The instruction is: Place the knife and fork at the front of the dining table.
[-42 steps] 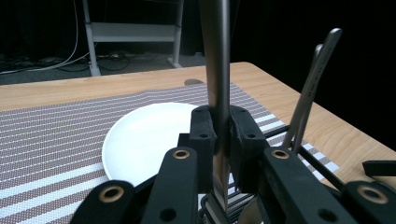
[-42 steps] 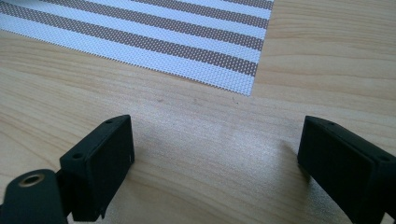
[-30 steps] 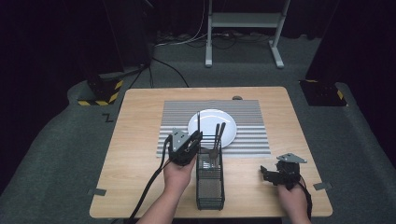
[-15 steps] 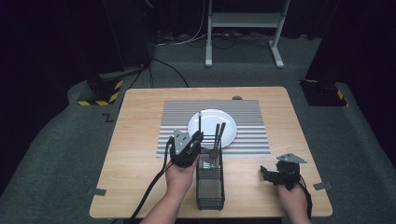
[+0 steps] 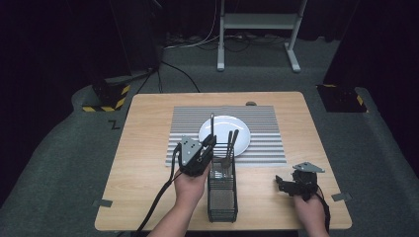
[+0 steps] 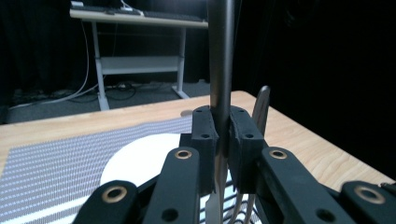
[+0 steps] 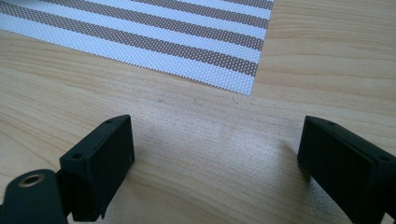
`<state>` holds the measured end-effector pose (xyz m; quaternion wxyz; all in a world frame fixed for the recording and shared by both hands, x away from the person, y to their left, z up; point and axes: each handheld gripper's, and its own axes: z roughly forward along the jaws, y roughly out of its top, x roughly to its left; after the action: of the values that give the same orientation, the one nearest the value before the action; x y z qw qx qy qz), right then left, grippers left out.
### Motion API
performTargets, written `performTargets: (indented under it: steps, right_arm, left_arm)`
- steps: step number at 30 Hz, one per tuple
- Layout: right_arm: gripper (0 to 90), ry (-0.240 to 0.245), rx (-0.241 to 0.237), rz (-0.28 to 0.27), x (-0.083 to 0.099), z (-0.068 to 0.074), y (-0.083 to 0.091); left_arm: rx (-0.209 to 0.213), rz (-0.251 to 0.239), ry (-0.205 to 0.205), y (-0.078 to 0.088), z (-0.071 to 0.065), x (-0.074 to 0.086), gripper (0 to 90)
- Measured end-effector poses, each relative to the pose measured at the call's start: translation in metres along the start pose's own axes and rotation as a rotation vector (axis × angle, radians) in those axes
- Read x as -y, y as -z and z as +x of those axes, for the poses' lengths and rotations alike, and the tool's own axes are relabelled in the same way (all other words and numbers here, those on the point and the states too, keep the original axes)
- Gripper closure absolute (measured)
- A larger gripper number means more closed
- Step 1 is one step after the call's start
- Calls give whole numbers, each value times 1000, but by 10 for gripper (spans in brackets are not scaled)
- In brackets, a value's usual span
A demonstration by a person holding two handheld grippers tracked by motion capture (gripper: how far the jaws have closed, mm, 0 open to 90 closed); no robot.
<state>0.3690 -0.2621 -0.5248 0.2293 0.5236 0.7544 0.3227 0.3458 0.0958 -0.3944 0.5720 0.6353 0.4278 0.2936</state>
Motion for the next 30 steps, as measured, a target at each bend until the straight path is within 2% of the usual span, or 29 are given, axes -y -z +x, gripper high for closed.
performTargets:
  steps: [7,13,20,30]
  right_arm:
    - [106,0,0,0,0,0,0]
    - [106,1,1,0,0,0,0]
    - [106,1,1,0,0,0,0]
    - [106,1,0,0,0,0,0]
  left_arm:
    - [7,-43,-10,9,0,-13,819]
    - [27,-93,6,18,2,-25,819]
    - [36,-144,2,30,3,-40,820]
    - [32,-163,-26,43,10,-53,820]
